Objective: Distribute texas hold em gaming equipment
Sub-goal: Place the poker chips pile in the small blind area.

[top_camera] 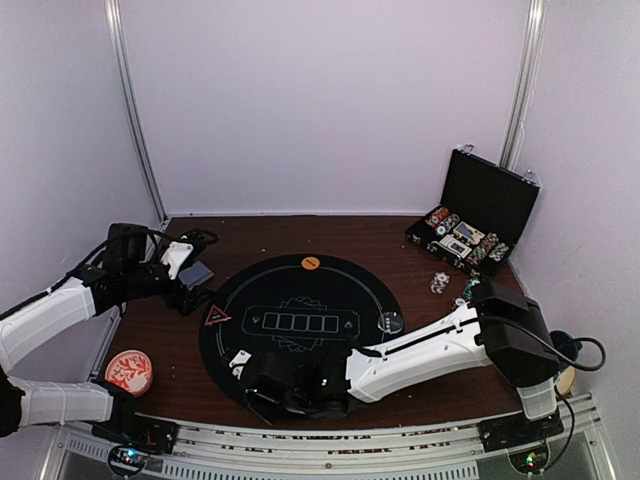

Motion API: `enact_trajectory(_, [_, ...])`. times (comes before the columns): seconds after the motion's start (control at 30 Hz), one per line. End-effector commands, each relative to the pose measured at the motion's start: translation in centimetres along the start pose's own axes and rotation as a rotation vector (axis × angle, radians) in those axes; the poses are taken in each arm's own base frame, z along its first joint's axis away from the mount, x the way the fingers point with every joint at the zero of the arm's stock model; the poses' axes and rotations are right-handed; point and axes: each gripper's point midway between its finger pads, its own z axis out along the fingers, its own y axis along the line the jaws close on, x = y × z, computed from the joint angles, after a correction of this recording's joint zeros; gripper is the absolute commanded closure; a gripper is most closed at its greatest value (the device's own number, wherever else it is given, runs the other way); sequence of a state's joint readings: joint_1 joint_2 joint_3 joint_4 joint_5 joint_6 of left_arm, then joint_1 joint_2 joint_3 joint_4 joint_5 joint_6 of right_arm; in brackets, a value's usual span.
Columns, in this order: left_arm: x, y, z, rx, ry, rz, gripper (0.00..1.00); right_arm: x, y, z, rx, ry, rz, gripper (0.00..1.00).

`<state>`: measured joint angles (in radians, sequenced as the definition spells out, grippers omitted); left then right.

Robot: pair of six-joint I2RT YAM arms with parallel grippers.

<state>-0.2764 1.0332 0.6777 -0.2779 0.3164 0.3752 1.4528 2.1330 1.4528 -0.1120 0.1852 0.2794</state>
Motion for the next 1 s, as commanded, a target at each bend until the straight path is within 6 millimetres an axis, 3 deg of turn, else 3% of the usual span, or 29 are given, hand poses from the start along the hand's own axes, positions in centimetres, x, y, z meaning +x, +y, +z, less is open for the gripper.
enact_trajectory(0.0, [-0.7,0.5,-0.1,-0.021,-0.036,0.018,0.02,0.7,0.6,0.8,-0.027,0.017,-0.014,0.79])
enact_trajectory(0.57, [-0.6,0.5,0.0,-0.02,-0.033,0.018,0.02,3.8,-0.2,2.0,0.005,0.083,-0.022,0.78])
enact_trajectory(0.97, [-0.5,0.4,0.1,-0.017,-0.031,0.017,0.02,4.2,-1.0,1.4,0.036,0.091,-0.016,0.77])
